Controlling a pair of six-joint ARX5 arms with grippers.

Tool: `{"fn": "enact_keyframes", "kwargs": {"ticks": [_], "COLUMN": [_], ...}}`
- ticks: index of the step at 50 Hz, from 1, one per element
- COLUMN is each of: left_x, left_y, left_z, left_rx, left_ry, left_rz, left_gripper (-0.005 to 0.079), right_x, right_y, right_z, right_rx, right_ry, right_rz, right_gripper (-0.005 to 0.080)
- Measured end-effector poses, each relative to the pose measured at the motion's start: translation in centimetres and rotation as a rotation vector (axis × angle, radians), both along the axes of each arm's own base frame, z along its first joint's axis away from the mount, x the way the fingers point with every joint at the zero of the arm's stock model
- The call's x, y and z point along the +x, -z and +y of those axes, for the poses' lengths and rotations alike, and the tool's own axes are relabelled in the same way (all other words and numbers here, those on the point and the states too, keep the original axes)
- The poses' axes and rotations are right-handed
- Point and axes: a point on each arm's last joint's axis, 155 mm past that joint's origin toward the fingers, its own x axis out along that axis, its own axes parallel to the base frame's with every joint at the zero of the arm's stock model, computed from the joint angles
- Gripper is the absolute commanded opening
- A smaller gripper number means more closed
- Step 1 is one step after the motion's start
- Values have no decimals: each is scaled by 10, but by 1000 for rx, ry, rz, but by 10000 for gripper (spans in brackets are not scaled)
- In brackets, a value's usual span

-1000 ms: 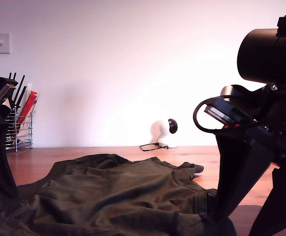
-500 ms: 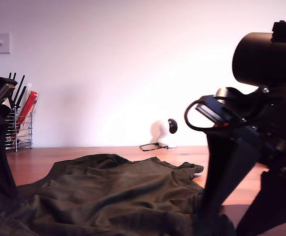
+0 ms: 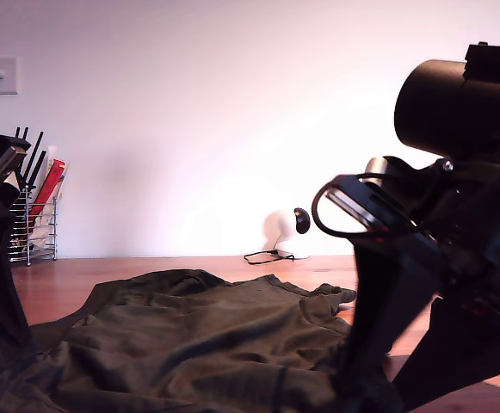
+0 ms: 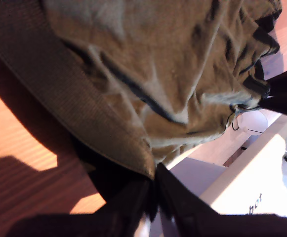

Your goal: Fold the underwear in front of you. After folding it, place it to the left side.

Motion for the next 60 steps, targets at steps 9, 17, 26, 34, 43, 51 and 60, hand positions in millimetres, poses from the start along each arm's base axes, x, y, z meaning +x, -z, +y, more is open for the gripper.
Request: {"fn": "enact_keyframes", "kwargs": {"ticks": [9,17,26,34,43,51,60], "left_x": [1,2,-5,-11,-14,-4,-12], "left_y": [0,-1,-3,-3,-18,-46,-48], "left_z": [0,-1,-3,-2,-1,-2,4], "left_rx": [1,-6,-27,-22,-24,-34,-2], "left_ry": [16,21,27,35,37,39,36], "left_rz": [-18,-30,3,21,12,-76,-63], "left_gripper": [-20,-20,-20,-20,-20,-20,-20], "right_x": [2,3,1,6,24,29,16], "right_y": [4,4,3,-10,-36,-51,-57], "right_z": [-3,-3,-3,1,4,-4,-16], "right_rx": [-22,-21,-30,-39,-81,-154,-204], "right_ry": [-3,-3,-9,-48,-89,-150,-187], "right_rz": [-16,-20,-1,-12,-63,-97,-60], "right_gripper": [-11,-11,-11,-11,-11,-11,-11]}}
